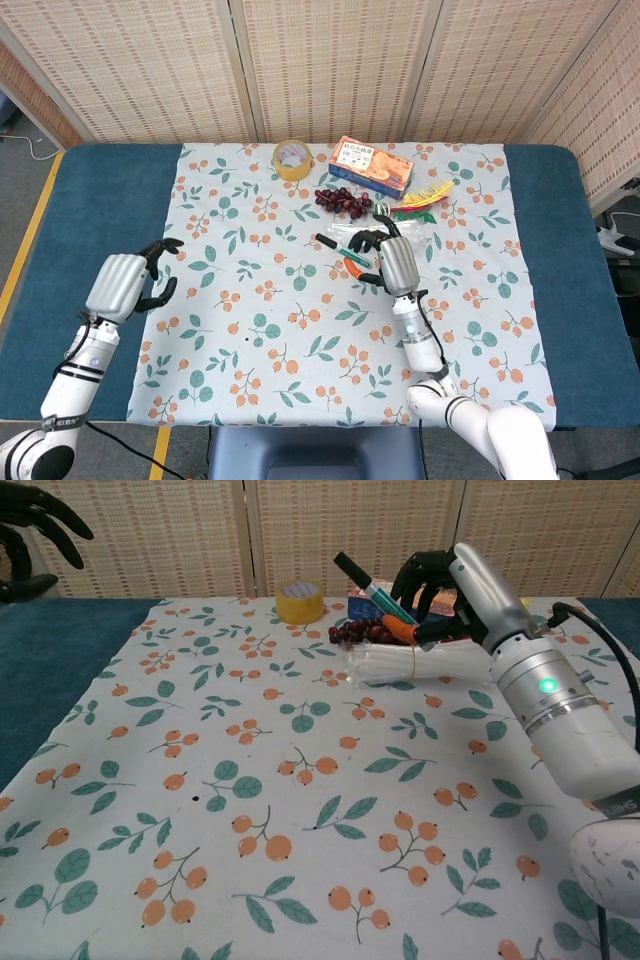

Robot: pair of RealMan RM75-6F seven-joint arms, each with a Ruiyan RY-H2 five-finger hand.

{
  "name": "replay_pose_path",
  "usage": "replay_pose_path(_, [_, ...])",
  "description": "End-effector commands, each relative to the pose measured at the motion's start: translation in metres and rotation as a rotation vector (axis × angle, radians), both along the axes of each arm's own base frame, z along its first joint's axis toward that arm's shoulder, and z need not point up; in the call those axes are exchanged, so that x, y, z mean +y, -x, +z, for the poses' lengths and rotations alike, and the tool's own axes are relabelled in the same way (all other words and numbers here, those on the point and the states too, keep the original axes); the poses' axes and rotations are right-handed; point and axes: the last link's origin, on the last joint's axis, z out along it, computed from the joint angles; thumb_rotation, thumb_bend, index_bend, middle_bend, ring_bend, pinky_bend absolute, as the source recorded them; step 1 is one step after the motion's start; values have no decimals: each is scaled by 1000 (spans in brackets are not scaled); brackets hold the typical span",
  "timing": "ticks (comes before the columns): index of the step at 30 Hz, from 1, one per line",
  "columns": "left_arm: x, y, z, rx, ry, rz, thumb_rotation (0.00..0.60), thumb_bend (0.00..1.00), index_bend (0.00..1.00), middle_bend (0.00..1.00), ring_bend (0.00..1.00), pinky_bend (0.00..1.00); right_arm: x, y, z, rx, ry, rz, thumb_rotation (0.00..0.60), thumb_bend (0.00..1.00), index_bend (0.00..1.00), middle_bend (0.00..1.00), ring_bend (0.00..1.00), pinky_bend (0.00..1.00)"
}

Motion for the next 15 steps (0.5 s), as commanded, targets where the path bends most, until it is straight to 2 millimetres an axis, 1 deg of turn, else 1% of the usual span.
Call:
replay_pose_path(1, [11,-10,2,-39,16,6,600,432,241,308,562,740,-11,-17,-8,-7,-44,36,600,361,925,851,571,181])
replay_pose_path(7, [17,-18,7,-139,48,32,600,433,230,291,569,745,-29,-51,-16,31,-114,126,600,361,925,851,571,181])
replay_pose_path(9, [19,-21,9,-153,44,29,600,427,230,291,571,748,-31,-58,-16,39,-115,151,600,361,925,851,571,181])
replay_pose_path(12, [23,-26,8,-180,39,28,600,411,225,289,574,755,-30,-70,-19,-13,-123,165,600,360,925,851,571,181])
replay_pose_path(15, [27,-29,6,-151,31,27,600,403,221,287,577,767,-30,-78,-23,-33,-149,166,600,359,925,851,571,181])
